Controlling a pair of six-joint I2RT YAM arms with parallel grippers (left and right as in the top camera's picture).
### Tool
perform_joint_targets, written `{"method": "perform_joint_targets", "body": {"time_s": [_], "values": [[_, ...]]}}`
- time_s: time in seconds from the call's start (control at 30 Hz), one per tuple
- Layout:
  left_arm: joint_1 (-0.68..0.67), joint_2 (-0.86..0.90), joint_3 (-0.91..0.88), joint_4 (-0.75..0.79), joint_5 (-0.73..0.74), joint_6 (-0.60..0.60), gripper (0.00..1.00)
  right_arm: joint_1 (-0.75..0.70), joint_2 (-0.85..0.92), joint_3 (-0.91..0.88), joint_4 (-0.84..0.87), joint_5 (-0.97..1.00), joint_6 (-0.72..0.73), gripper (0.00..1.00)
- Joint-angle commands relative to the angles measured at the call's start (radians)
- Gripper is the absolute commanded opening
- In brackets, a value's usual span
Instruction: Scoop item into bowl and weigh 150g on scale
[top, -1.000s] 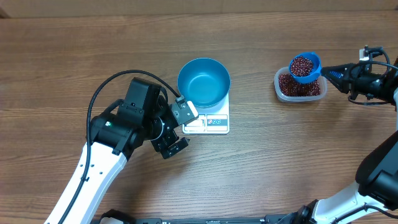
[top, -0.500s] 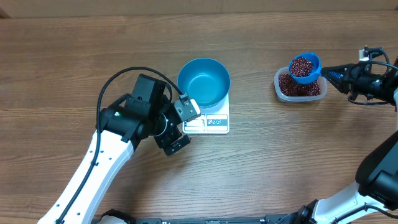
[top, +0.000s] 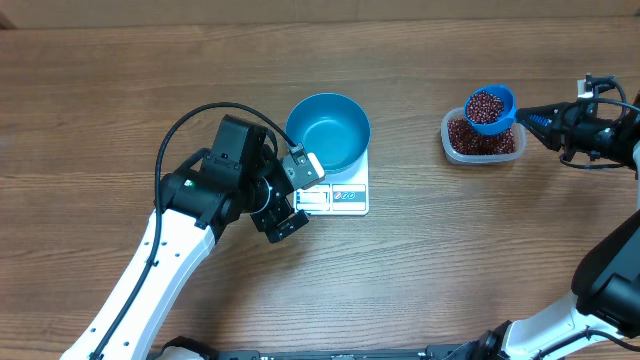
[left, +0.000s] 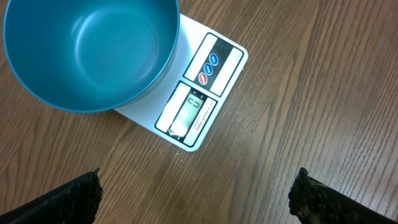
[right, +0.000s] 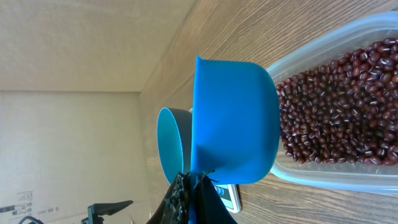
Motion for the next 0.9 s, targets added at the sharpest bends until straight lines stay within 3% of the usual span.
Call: {"method": "perform_joint_targets", "body": {"time_s": [0.0,0.87], "values": [[0.003,0.005,-0.005,0.003,0.008,0.019,0.99,0.003,0.004,-0.005,0.004,-0.023,-0.002,0.04],[0.003,0.005,-0.005,0.004,0.008,0.019,1.00,0.003,0.004,-0.005,-0.012,-0.024,0.003,0.04]]}}
